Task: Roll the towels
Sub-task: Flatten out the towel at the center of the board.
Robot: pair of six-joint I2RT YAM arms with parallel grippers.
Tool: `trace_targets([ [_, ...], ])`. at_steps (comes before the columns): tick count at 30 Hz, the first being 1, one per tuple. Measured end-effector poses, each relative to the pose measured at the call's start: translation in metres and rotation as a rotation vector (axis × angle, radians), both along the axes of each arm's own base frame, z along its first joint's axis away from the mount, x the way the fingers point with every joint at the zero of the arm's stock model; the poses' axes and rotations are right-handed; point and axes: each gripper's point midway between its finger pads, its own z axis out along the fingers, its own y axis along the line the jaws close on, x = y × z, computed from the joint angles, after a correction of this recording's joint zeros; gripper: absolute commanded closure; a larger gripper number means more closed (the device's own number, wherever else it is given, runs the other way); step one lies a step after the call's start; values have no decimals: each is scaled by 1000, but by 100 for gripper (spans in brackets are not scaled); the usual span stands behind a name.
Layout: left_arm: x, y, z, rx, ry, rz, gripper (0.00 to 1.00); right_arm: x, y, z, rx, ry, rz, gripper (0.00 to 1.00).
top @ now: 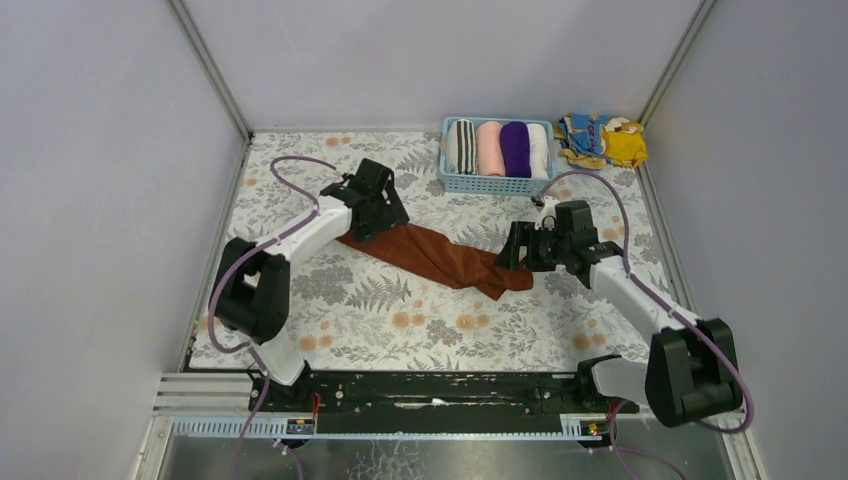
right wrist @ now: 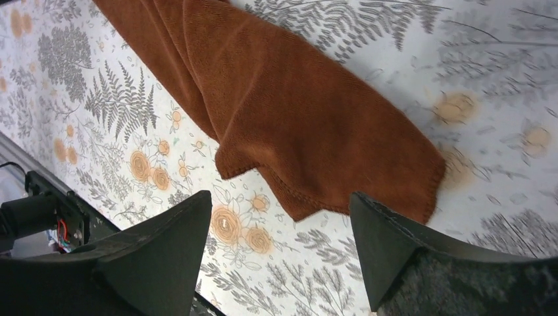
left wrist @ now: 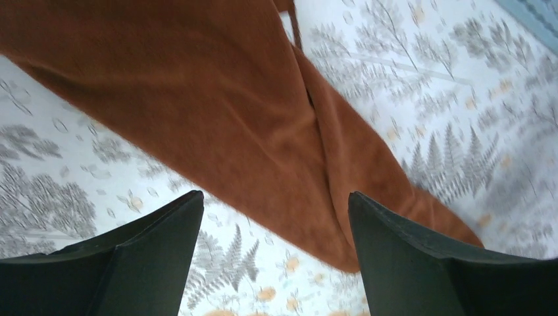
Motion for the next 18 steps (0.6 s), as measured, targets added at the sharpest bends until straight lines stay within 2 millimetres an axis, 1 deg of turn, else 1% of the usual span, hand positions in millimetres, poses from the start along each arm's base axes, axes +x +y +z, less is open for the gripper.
trace_targets([
  [2, 15, 13, -8, 27, 17, 29, 19, 4, 9, -6, 17, 18, 26, 18],
  [5, 38, 19, -17, 45, 27, 47, 19, 7, 22, -9, 31, 30, 64, 20],
  [6, 44, 20, -21, 50, 32, 51, 19, 14, 30, -8, 30, 30, 81, 20],
  [8, 54, 22, -29, 59, 41, 57, 20, 35, 57, -7, 38, 2, 137, 20],
  [10, 59, 24, -40, 70, 59, 62, 23, 46, 81, -11, 48, -20, 182, 21],
  [11, 61, 25, -46, 75, 69, 63, 25, 48, 89, -14, 50, -22, 197, 21],
  [13, 62, 27, -59, 87, 95, 65, 33, 54, 105, -24, 48, -17, 225, 24],
  [15, 60, 30, -70, 98, 121, 62, 44, 62, 118, -37, 36, -6, 242, 27],
  [17, 59, 33, -77, 102, 137, 63, 59, 69, 127, -51, 16, 4, 248, 35],
  [18, 60, 34, -76, 96, 133, 65, 65, 71, 130, -58, 6, 12, 252, 42],
])
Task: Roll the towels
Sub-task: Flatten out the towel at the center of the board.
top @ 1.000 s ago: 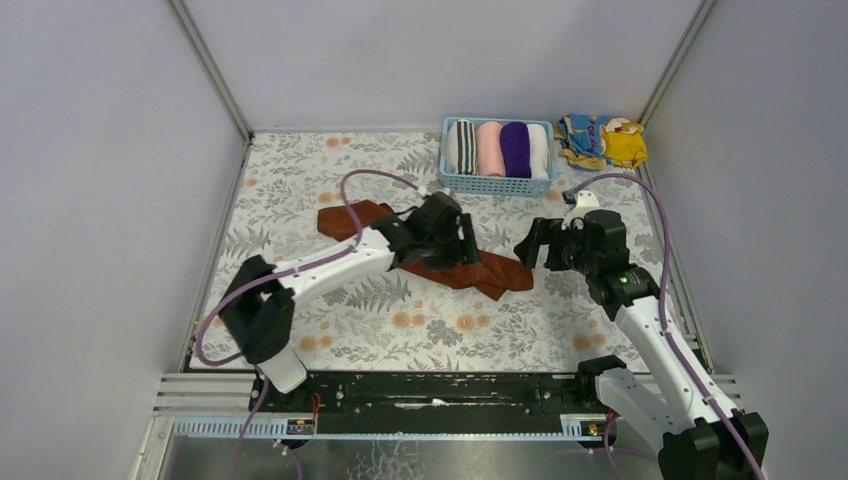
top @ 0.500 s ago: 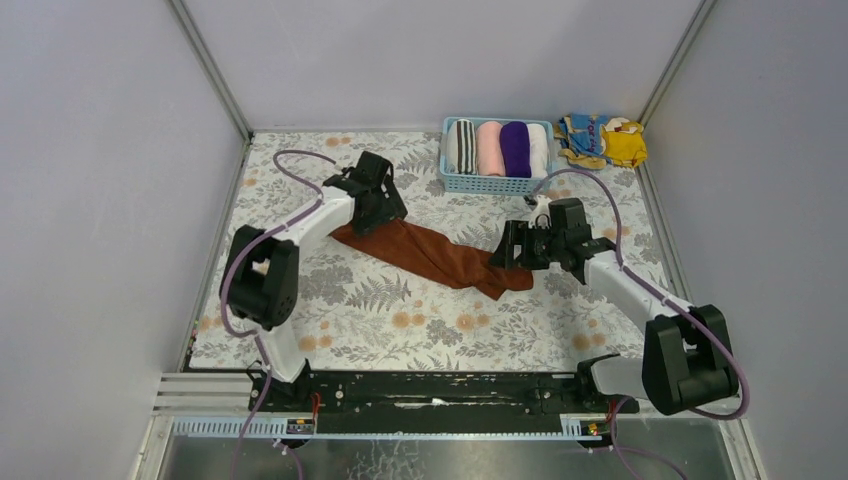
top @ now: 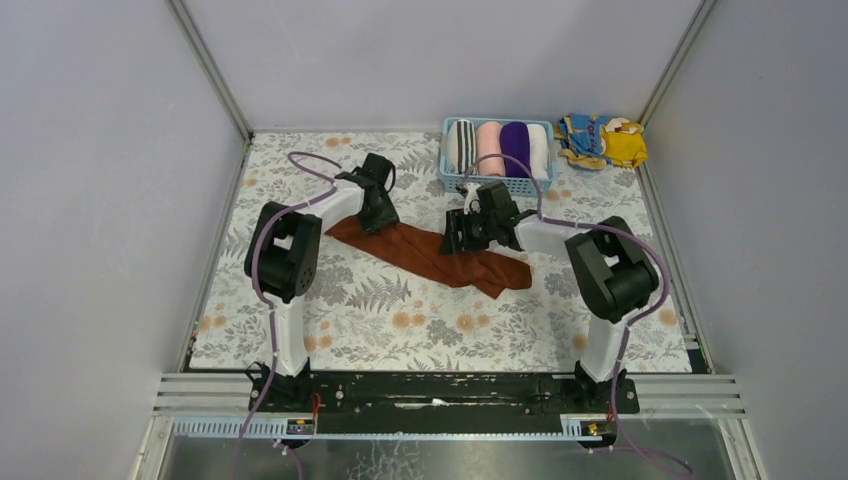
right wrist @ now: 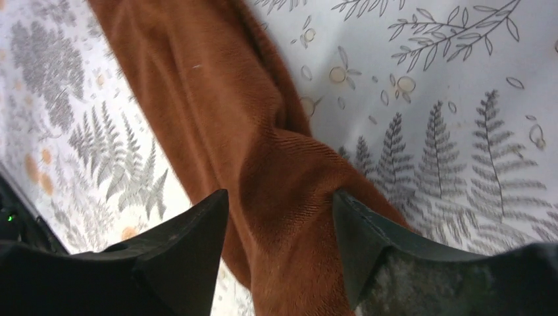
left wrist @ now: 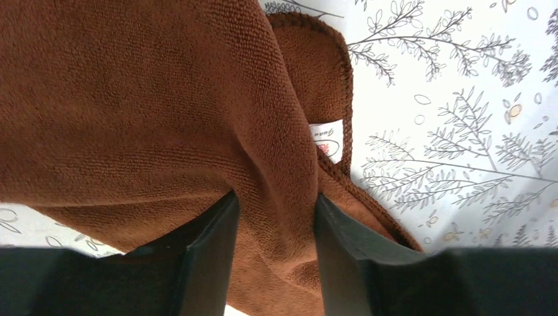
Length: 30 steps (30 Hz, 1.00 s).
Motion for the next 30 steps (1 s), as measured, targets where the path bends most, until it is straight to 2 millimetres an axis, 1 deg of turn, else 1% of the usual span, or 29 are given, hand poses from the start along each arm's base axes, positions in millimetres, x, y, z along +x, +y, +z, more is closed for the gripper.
trace_targets([
  [1, 0, 1, 0, -5, -2, 1, 73, 2, 2, -7, -13, 5, 2, 52],
  [2, 1, 2, -1, -10, -1, 1, 77, 4, 4, -11, -21, 6, 5, 62],
  [3, 0, 3, -2, -16, 0, 0, 83, 7, 5, -15, -29, 7, 7, 75],
  [4, 1, 3, -1, -24, -1, -3, 88, 10, 6, -17, -36, 6, 7, 79],
  [5, 1, 3, 0, -31, -4, -2, 92, 12, 5, -18, -47, -2, 12, 88],
  [6, 2, 3, 2, -35, -7, -8, 95, 15, 5, -17, -58, -9, 11, 96],
  [7, 3, 4, 3, -40, -10, -11, 96, 19, 4, -15, -73, -23, 11, 100],
  [10, 7, 10, 15, -48, -31, -8, 97, 35, -1, -2, -131, -87, 8, 100],
  [12, 11, 14, 29, -58, -60, -2, 97, 44, -9, 15, -184, -142, 1, 100],
  [13, 13, 16, 41, -70, -85, -1, 95, 47, -12, 24, -198, -167, -1, 100],
  [15, 16, 14, 73, -107, -154, -7, 93, 46, -20, 52, -216, -227, -2, 98],
  [16, 15, 12, 92, -127, -200, -11, 91, 43, -22, 69, -211, -258, 2, 97],
  [17, 12, 10, 112, -151, -254, -18, 87, 40, -23, 89, -199, -295, 7, 96],
  [19, -4, 10, 146, -201, -350, -20, 84, 28, -24, 129, -158, -369, 17, 93],
  [21, -26, 12, 170, -255, -438, -8, 73, 9, -21, 166, -100, -438, 45, 87],
  [22, -40, 15, 173, -277, -467, 5, 70, -4, -19, 177, -73, -459, 66, 82],
  [23, -56, 19, 169, -298, -482, 24, 65, -20, -14, 184, -47, -471, 100, 77],
  [24, -74, 24, 157, -311, -479, 46, 59, -38, -10, 183, -28, -466, 139, 72],
  [25, -94, 29, 138, -317, -450, 70, 53, -53, -6, 178, -17, -447, 173, 68],
  [27, -130, 39, 92, -311, -356, 114, 44, -86, -1, 152, -17, -372, 246, 60],
  [28, -148, 43, 70, -303, -304, 131, 40, -103, -2, 131, -30, -310, 281, 57],
  [30, -177, 49, 44, -288, -223, 151, 35, -126, -12, 97, -72, -205, 304, 49],
])
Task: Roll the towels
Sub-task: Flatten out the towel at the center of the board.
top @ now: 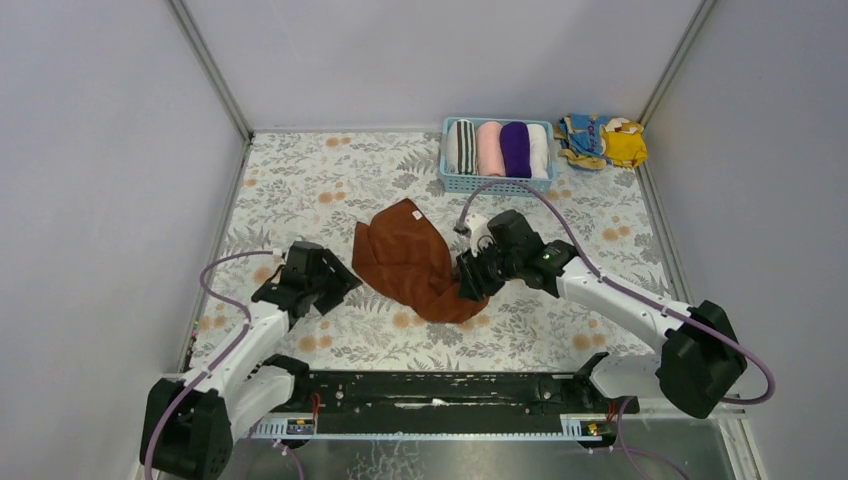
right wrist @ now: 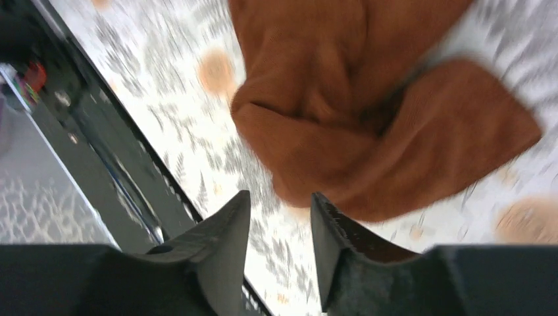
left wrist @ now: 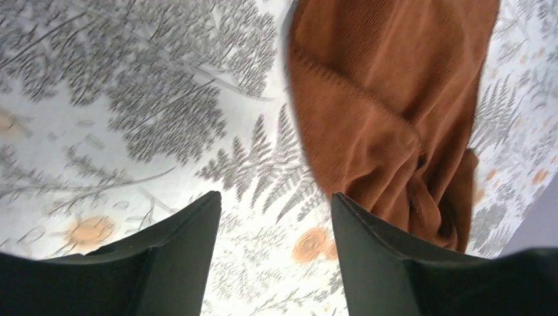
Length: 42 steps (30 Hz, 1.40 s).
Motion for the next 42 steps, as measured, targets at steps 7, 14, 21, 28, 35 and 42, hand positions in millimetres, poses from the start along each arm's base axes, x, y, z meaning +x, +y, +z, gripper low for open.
trace_targets([
  [7, -13, 5, 18, 17, -10, -12, 25, -27, -38, -27, -115, 78, -72, 33],
  [14, 40, 3, 30, 126, 68, -39, 28, 20, -63, -21, -232, -72, -308, 26],
  [21, 106, 7, 14, 243, 138, -45, 49, 44, -72, -40, -319, -110, -403, 25],
  [28, 141, 24, -21, 306, 228, -27, 59, 54, -69, -61, -361, -102, -416, 25],
  [35, 144, 26, -51, 332, 301, -51, 72, 57, -60, -72, -348, -79, -397, 25],
  [42, 122, 41, -55, 363, 309, 31, 75, 66, -37, -69, -300, -47, -365, 25],
])
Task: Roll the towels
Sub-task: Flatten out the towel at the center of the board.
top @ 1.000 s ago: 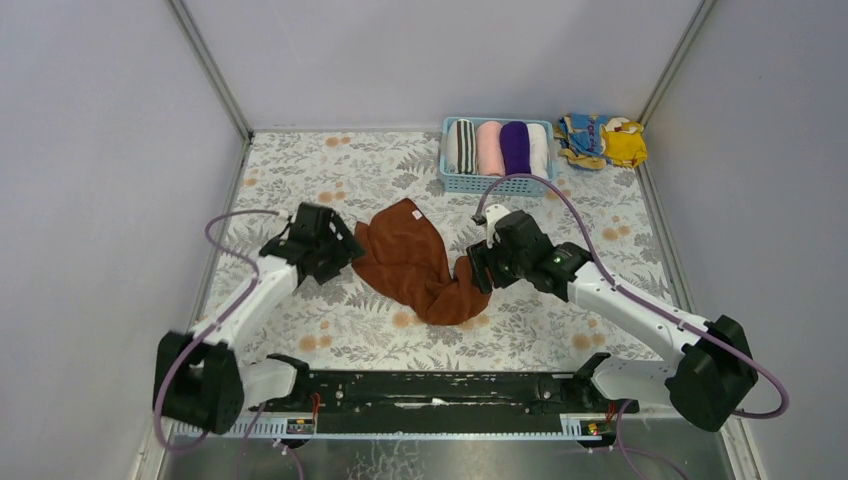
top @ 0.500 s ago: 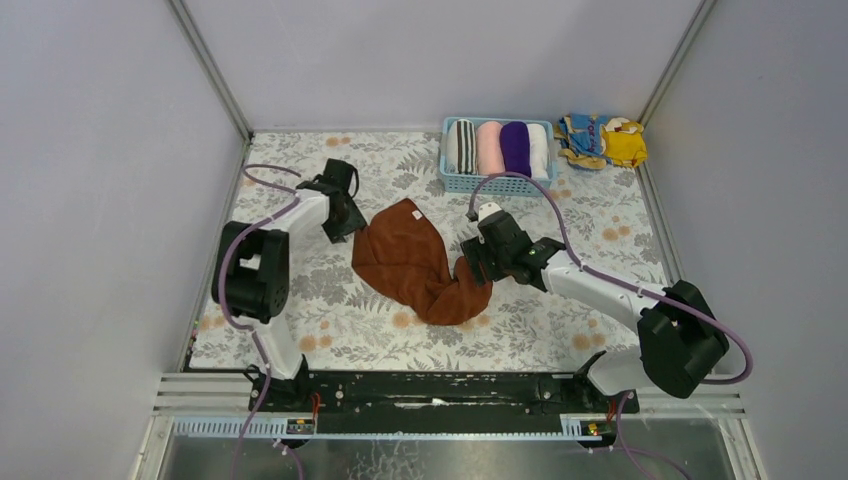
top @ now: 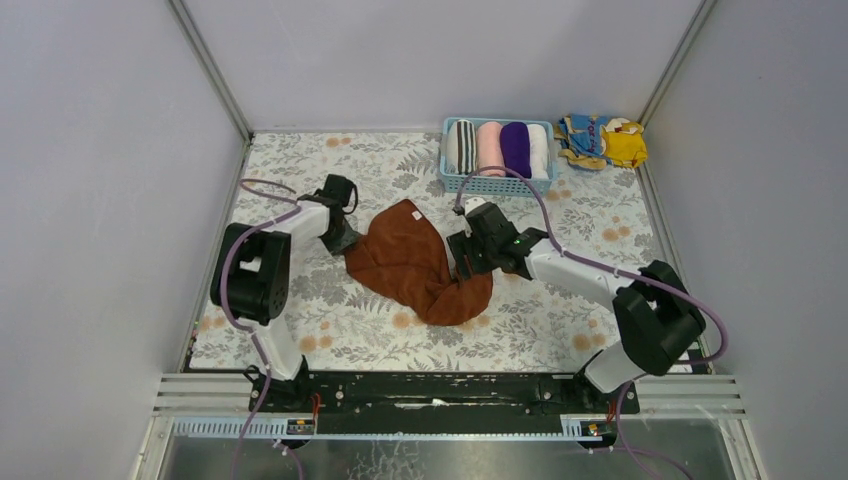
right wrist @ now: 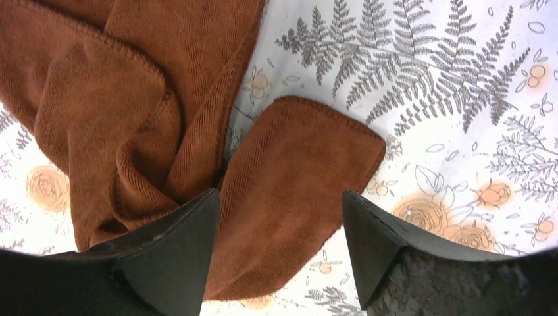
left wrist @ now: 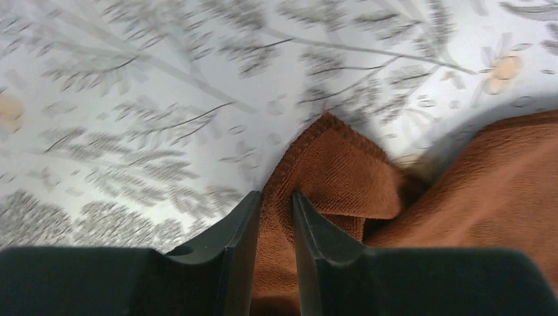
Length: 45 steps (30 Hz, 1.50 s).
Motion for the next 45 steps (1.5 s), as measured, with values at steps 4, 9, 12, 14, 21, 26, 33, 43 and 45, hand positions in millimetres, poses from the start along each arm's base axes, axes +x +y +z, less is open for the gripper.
trace_targets([
  [4, -29, 19, -1, 0, -1, 84, 75, 9, 7, -8, -11, 20, -16, 26],
  [9, -43, 38, -1, -50, -31, 174, 75, 17, 3, -35, -72, 65, -66, 33],
  [12, -42, 38, -1, -86, -48, 187, 75, 16, -6, -51, -97, 106, -102, 40],
  [14, -42, 38, -1, -96, -53, 189, 75, 19, -17, -58, -97, 128, -143, 44],
  [21, -42, 35, 0, -119, -62, 183, 77, 55, -77, -58, -53, 111, -370, 54],
  [26, -43, 33, 0, -141, -76, 180, 78, 70, -128, -57, -55, 100, -532, 55],
  [33, -48, 24, 2, -210, -153, 175, 78, 38, -165, -38, -92, 33, -637, 55],
  [43, -79, 8, 7, -305, -131, 158, 54, 20, -187, 1, -7, -89, -702, 43],
  [45, -86, 10, 9, -290, -105, 160, 47, 26, -180, 6, 4, -76, -676, 42],
])
